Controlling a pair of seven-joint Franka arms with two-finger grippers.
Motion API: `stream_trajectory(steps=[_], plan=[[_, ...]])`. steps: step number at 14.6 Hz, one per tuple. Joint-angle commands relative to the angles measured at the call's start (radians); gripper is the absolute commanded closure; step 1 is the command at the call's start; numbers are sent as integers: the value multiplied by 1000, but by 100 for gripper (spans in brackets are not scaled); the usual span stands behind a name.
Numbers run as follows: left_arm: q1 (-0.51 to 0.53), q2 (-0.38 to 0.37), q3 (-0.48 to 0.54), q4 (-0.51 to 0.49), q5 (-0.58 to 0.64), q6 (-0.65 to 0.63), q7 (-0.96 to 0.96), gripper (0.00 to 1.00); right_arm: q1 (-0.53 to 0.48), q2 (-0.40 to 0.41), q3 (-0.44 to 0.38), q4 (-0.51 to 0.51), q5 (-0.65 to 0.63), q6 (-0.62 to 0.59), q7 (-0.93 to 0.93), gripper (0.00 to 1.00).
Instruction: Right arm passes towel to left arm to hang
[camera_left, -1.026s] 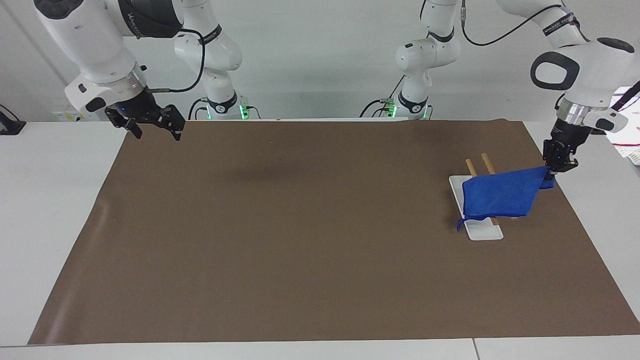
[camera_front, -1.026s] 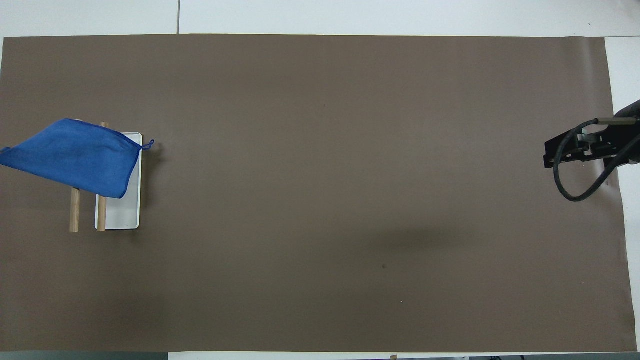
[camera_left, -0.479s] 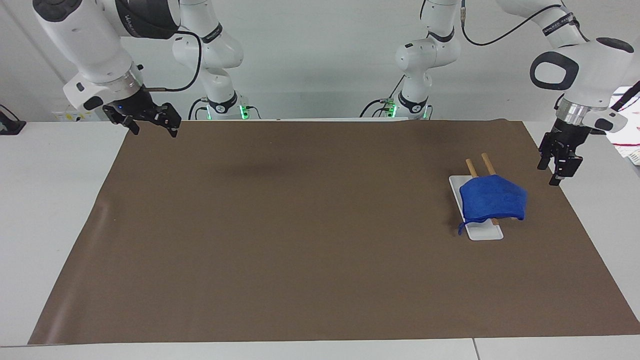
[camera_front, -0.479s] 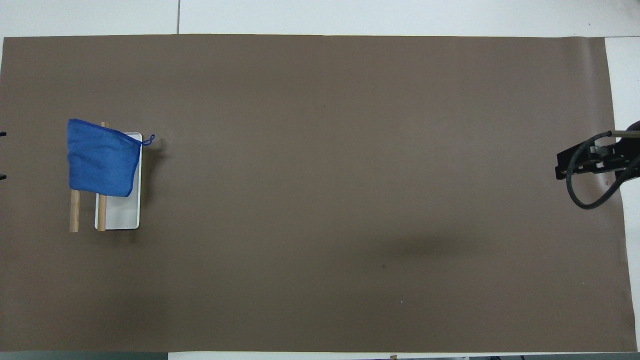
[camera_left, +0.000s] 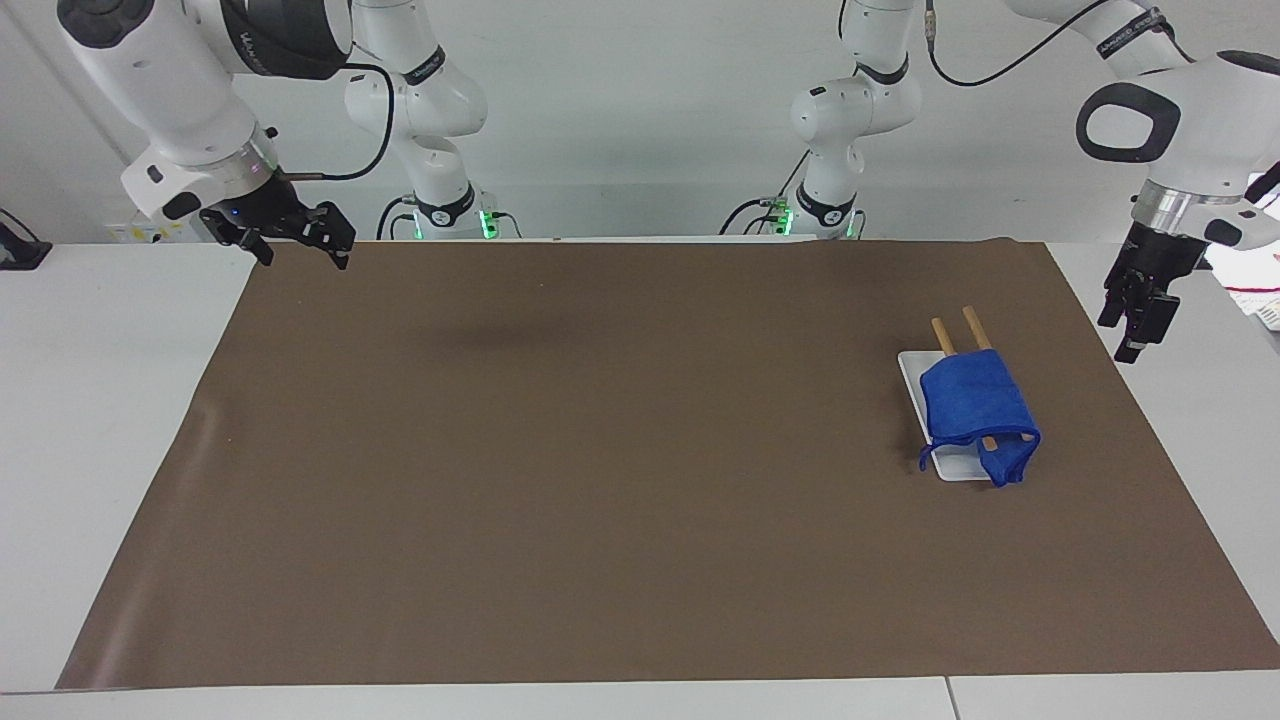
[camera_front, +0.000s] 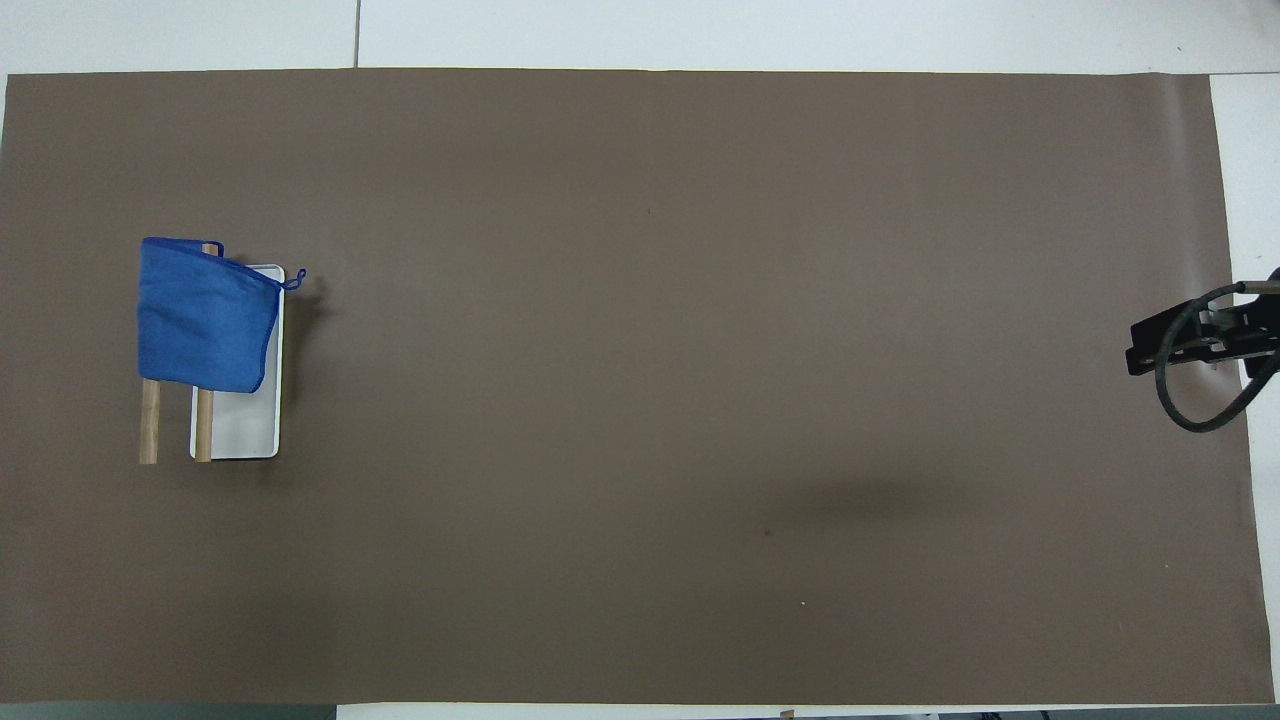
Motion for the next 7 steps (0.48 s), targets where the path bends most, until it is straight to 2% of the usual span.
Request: stream_trajectory(steps=[1, 5, 7], plan=[[-57, 3, -8, 55, 12, -93, 214, 0, -9, -12, 2, -15, -2, 29, -17, 0], [-175, 9, -10, 72, 18, -120, 396, 0, -6, -18, 2, -15, -2, 29, -18, 0], [-236, 35, -11, 131, 122, -203, 449, 0, -8, -18, 2, -15, -1, 32, -21, 0]])
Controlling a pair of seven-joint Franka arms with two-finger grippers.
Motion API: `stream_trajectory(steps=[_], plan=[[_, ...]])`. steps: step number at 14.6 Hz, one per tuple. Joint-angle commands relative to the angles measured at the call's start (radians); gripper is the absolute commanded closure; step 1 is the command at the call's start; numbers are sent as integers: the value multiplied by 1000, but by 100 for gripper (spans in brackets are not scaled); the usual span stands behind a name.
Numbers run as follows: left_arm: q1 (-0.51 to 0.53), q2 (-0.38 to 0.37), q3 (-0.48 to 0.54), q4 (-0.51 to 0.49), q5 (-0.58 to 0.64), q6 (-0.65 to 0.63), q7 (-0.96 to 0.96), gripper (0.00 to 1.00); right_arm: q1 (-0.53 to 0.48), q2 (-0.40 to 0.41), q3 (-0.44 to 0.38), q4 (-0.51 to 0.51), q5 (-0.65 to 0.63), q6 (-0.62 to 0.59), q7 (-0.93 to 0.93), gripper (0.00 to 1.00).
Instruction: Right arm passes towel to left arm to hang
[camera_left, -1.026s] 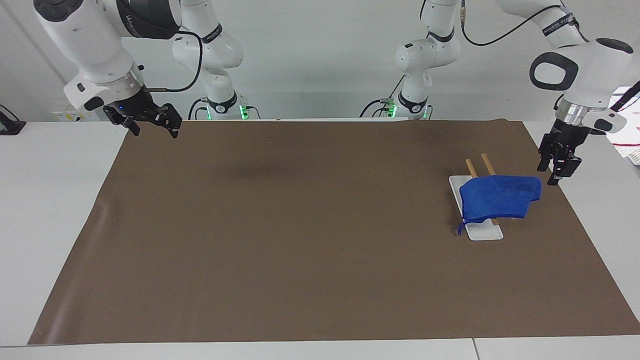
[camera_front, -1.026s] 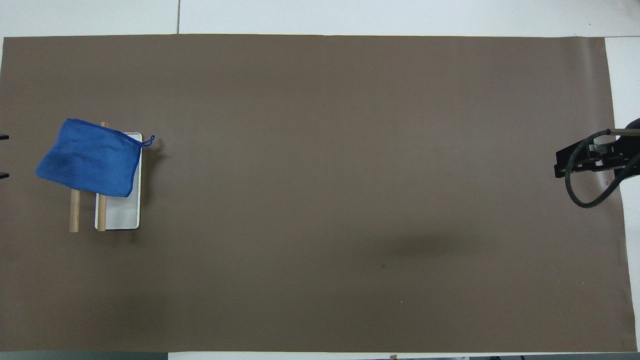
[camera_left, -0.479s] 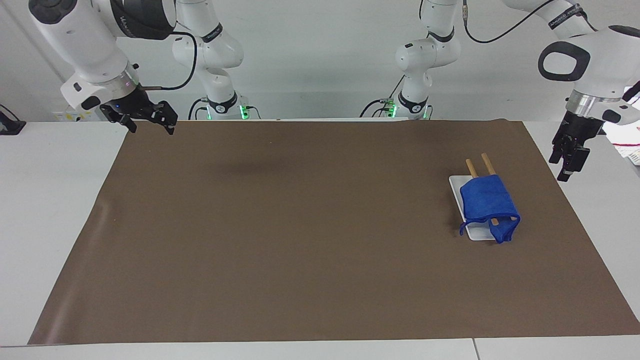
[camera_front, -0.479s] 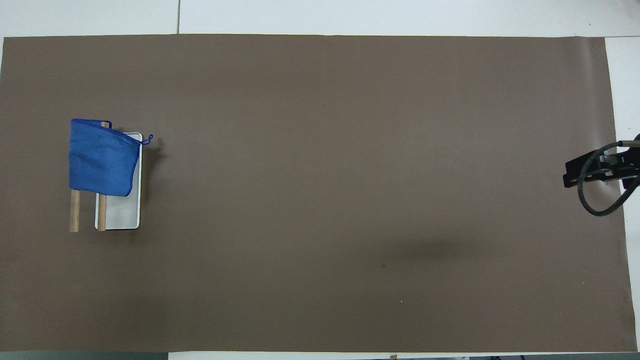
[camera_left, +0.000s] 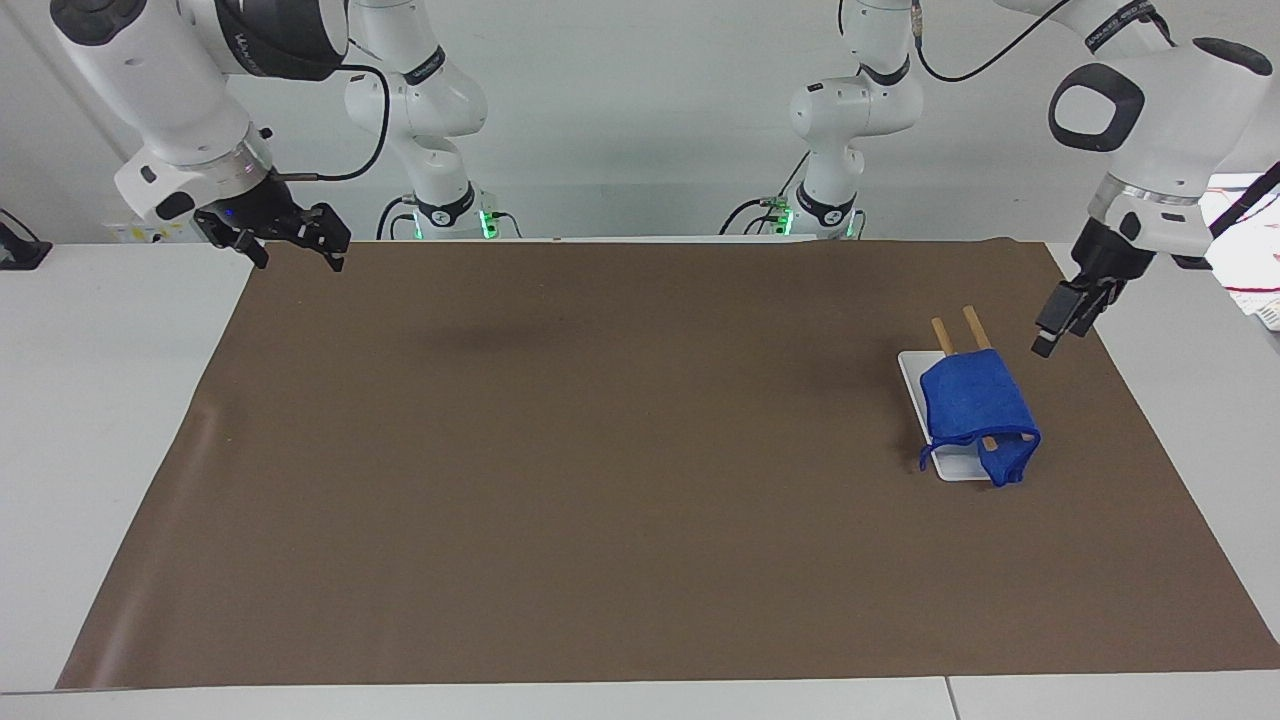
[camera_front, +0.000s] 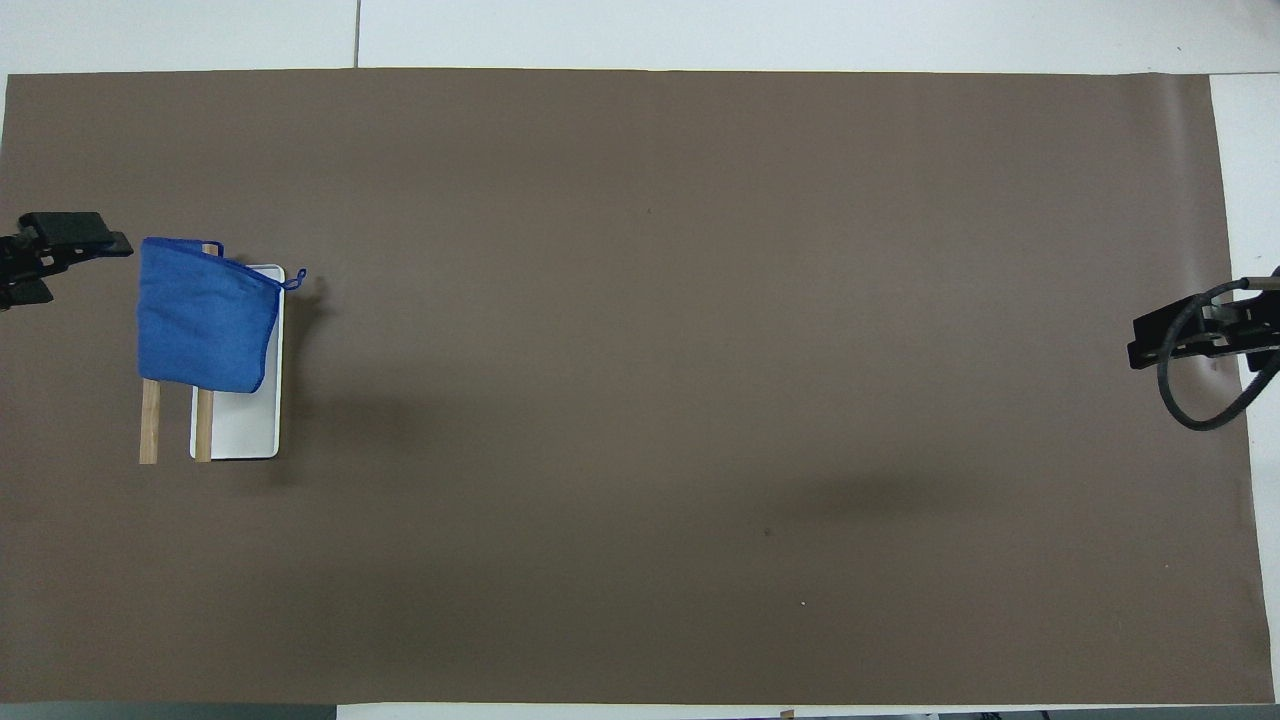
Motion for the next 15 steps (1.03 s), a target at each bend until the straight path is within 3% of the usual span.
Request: stream_trajectory(steps=[1, 3, 7, 10, 15], plan=[[-66, 54, 7, 135, 93, -158, 82, 0, -8, -11, 3, -9, 2, 33, -20, 0], [-72, 110, 6, 276, 93, -295, 128, 0, -13, -8, 3, -6, 1, 40, -18, 0], [-72, 179, 4, 443, 90, -485, 143, 0, -5, 38, 3, 66, 5, -17, -18, 0], [-72, 164, 6, 435, 87, -509, 158, 0, 7, 37, 13, 71, 37, -35, -17, 0], [-73, 54, 6, 286, 87, -498, 160, 0, 11, 37, 17, 69, 44, -32, -15, 0]])
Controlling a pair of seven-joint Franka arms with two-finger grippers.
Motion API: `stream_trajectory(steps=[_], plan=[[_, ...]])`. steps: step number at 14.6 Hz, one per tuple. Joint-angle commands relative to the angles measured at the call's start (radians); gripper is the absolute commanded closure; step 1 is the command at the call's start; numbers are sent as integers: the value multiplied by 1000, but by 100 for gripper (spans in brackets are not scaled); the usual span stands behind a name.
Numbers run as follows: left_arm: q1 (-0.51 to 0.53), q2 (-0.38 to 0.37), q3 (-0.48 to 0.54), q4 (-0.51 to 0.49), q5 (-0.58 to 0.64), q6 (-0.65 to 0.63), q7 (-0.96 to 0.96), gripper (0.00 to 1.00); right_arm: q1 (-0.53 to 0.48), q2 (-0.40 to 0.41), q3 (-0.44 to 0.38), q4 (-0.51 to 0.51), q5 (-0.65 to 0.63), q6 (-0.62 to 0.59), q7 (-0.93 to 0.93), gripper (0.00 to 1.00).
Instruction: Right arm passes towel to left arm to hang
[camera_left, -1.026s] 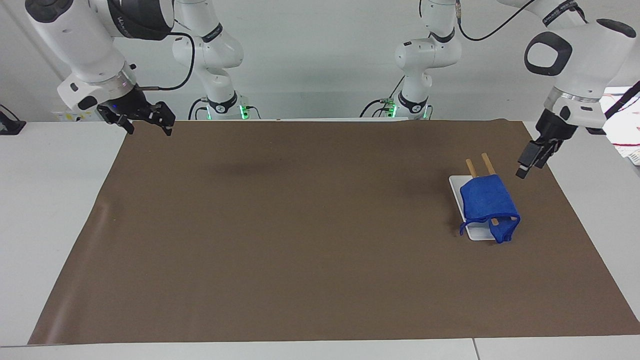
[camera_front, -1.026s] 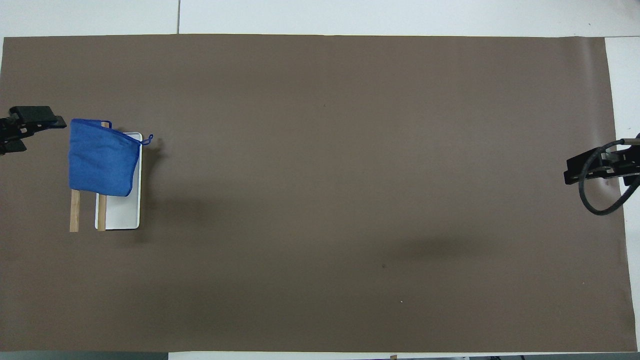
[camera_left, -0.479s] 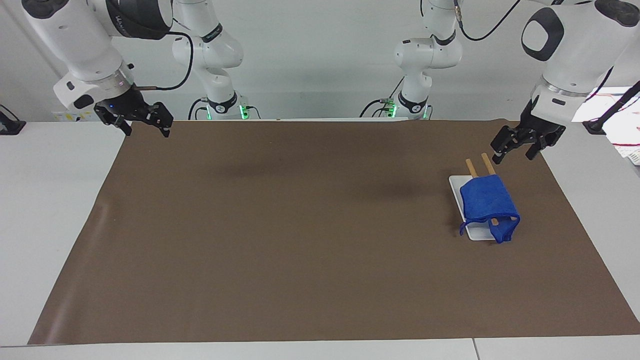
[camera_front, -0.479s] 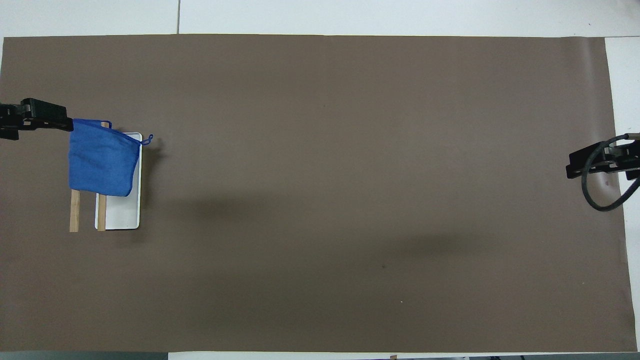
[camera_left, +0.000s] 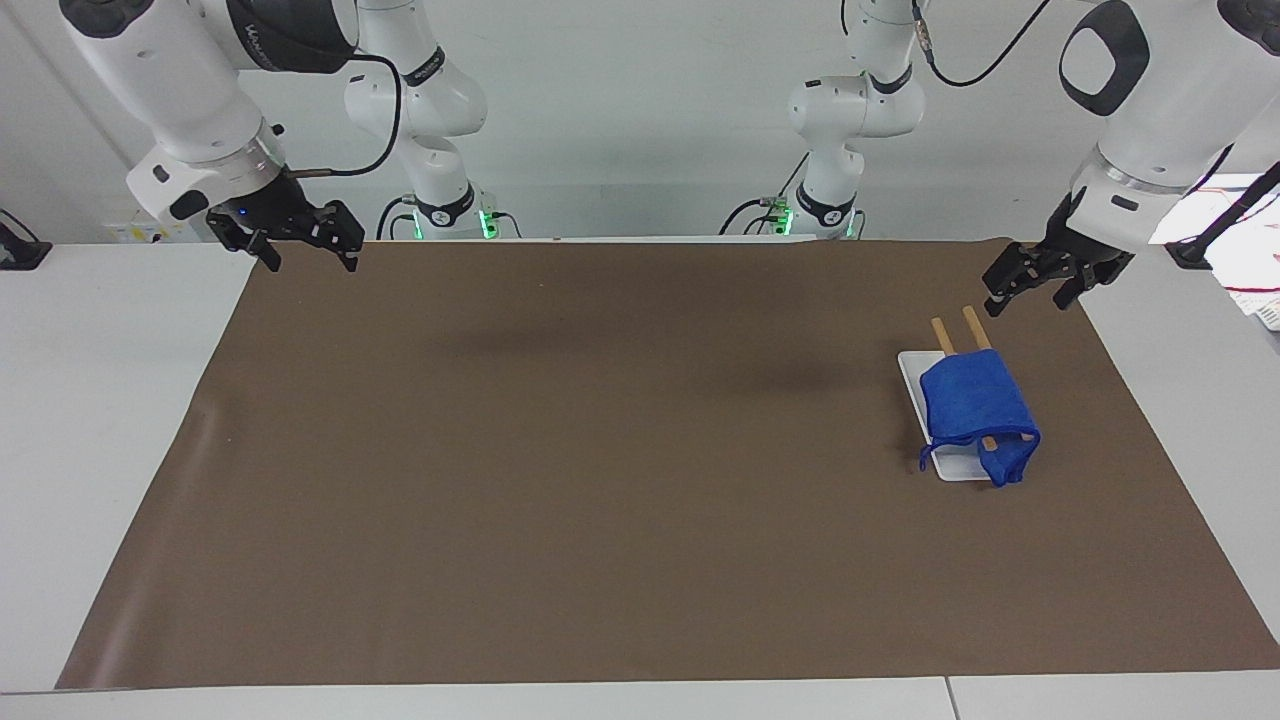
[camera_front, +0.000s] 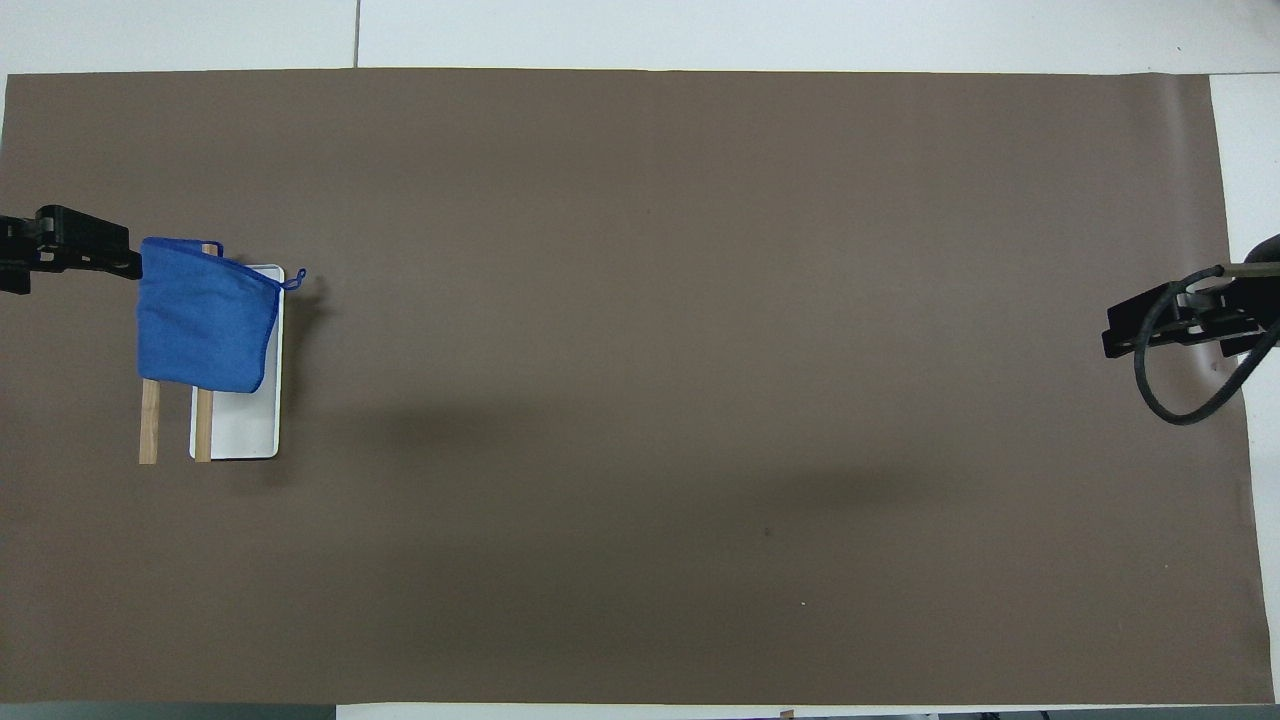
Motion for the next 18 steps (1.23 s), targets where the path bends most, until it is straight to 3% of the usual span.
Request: stream_trajectory(steps=[1, 18], plan=[[-6, -81, 7, -101, 10, 1, 18, 0, -13, 11, -2, 19, 19, -10, -15, 0], [-5, -90, 9, -123, 20, 49, 130, 0, -28, 3, -11, 9, 13, 5, 5, 0]])
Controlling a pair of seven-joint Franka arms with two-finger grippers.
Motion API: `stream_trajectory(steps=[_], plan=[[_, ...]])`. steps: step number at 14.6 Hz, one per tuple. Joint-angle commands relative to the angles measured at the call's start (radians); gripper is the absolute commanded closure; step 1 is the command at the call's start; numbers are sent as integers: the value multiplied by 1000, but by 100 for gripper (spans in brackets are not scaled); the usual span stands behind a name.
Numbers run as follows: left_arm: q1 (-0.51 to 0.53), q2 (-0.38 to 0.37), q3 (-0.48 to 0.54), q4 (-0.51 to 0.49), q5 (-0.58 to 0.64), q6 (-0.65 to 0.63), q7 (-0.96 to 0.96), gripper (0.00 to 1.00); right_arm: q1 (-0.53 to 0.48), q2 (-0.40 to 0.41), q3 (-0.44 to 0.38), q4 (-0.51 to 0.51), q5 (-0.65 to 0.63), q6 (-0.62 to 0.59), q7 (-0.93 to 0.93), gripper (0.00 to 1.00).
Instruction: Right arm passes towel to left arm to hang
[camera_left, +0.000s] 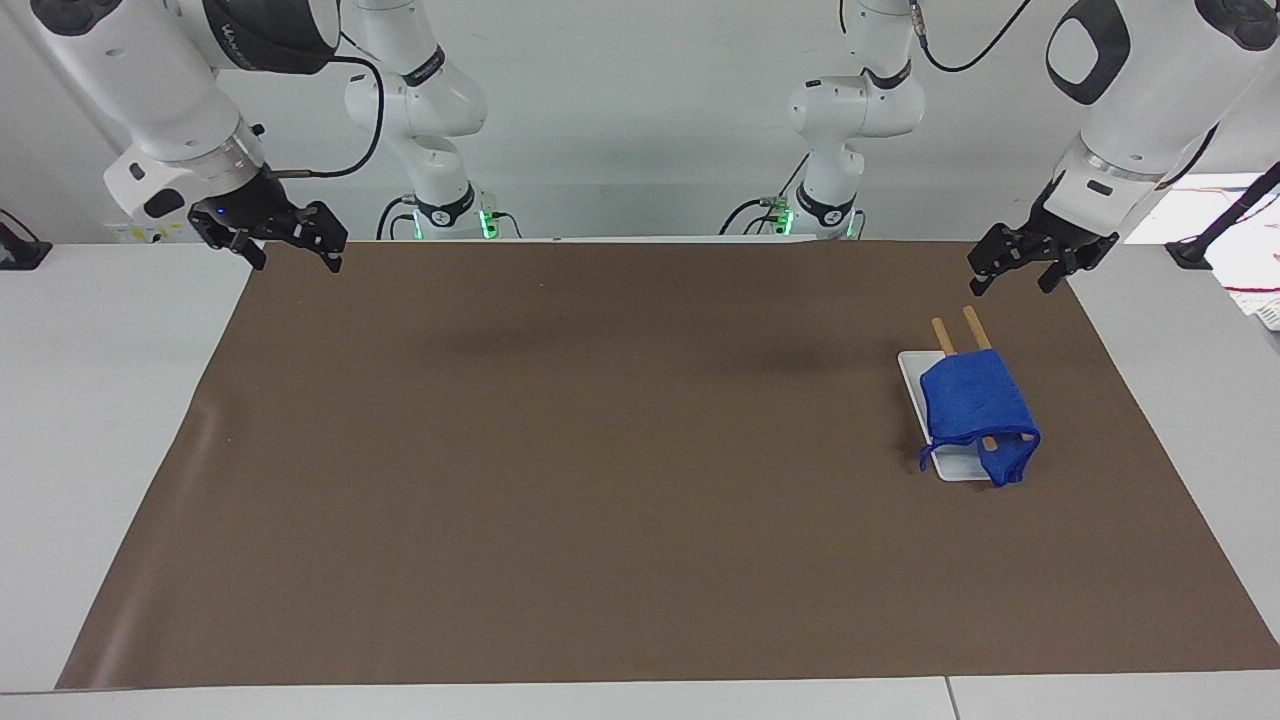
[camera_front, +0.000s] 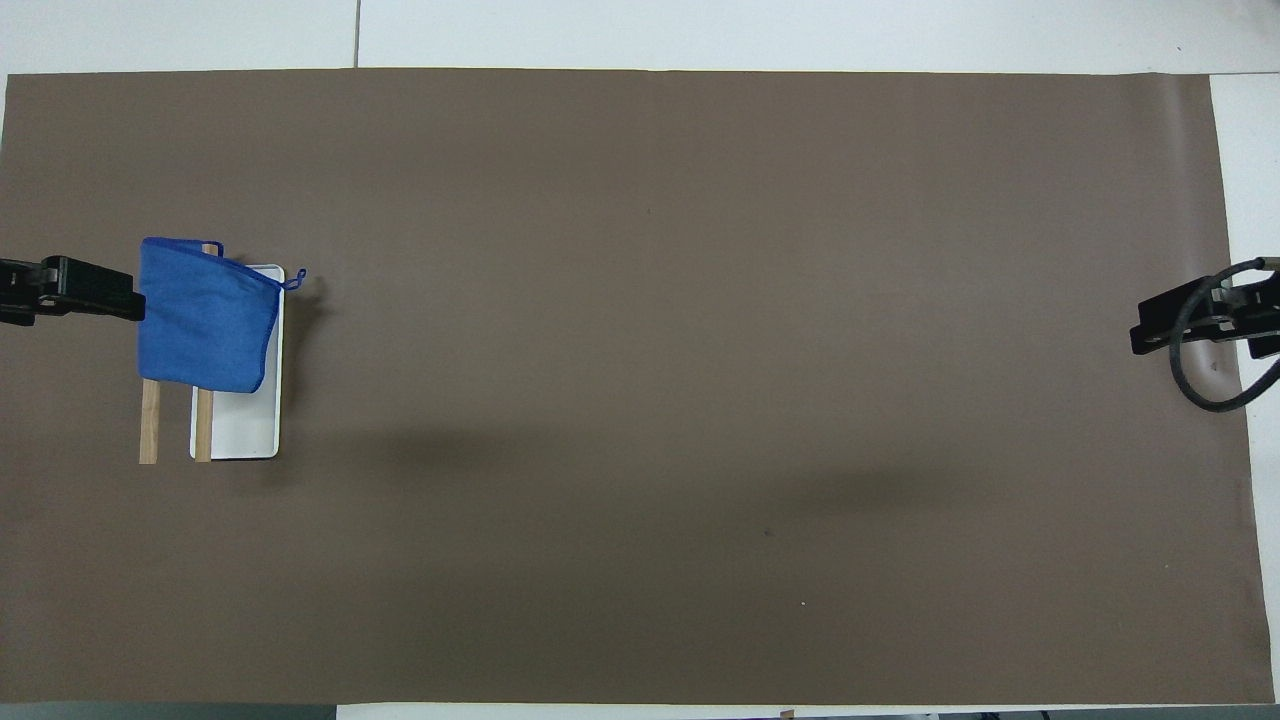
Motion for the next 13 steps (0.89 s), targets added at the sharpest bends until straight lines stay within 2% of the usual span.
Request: stream_trajectory(steps=[1, 13], plan=[[-5, -18, 7, -21, 19, 24, 32, 0, -2, 3, 6, 7, 15, 4, -2, 0], [-16, -16, 7, -21, 49, 19, 33, 0, -2, 3, 9, 5, 15, 18, -5, 0]])
